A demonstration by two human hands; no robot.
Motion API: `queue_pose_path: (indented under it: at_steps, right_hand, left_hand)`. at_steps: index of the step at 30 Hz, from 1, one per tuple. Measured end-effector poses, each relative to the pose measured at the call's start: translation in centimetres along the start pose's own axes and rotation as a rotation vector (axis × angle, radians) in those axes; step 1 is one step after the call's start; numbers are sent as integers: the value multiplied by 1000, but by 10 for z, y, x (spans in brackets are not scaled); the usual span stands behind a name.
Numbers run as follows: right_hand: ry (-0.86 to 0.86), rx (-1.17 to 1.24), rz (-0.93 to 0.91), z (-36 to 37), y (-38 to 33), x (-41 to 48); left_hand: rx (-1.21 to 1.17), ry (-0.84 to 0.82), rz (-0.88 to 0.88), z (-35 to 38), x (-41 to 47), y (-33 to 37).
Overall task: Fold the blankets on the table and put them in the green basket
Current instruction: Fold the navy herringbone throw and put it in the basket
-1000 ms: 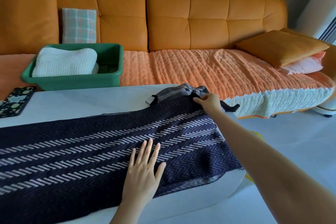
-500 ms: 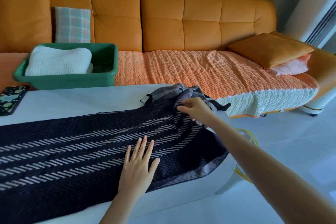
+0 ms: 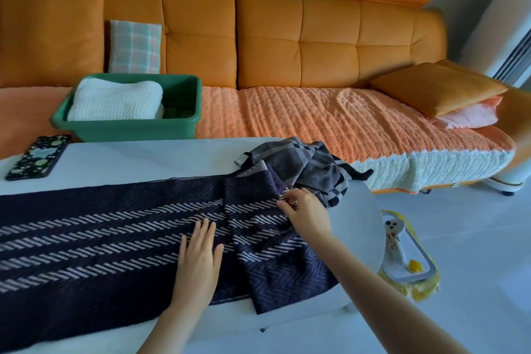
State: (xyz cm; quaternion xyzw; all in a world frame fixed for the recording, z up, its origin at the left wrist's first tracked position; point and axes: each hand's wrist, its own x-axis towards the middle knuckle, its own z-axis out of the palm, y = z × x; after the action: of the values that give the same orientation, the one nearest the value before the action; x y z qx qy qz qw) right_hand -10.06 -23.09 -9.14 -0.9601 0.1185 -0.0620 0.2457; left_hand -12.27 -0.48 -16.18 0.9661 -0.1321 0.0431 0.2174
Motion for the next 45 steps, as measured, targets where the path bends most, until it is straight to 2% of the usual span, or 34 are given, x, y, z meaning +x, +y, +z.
queue_pose_path:
  at_steps: [2,6,12,17,20,28,32,36,40,45]
  right_hand:
    - [8,-4,18,11,3,-1]
    - [14,87,111,26,-2,5]
    - [178,391,201,12,6,16]
    - [8,507,155,6,9,24]
    - [7,490,177,16,5,22]
    - [189,469,263,15,11,28]
    - [282,478,385,-5,28,48]
    - [354,380,414,-38,55,71]
    - [287,260,418,-44,75,83]
    - [104,305,407,-40,74,92]
  left_hand:
    - [128,-47,30,5,-3,-2]
    - [220,-14,35,4,-6,0]
    - [252,11,35,5,-6,0]
    - [262,7,15,7,-5,0]
    - [272,20,18,7,-5,1]
    - [268,30,26,8,-6,-1]
    - [267,41,25,11,-5,-1]
    - [268,45,24,15,-5,-3]
    - [273,53,32,14,-5,-3]
    - [284,49,29,14,-5,-2]
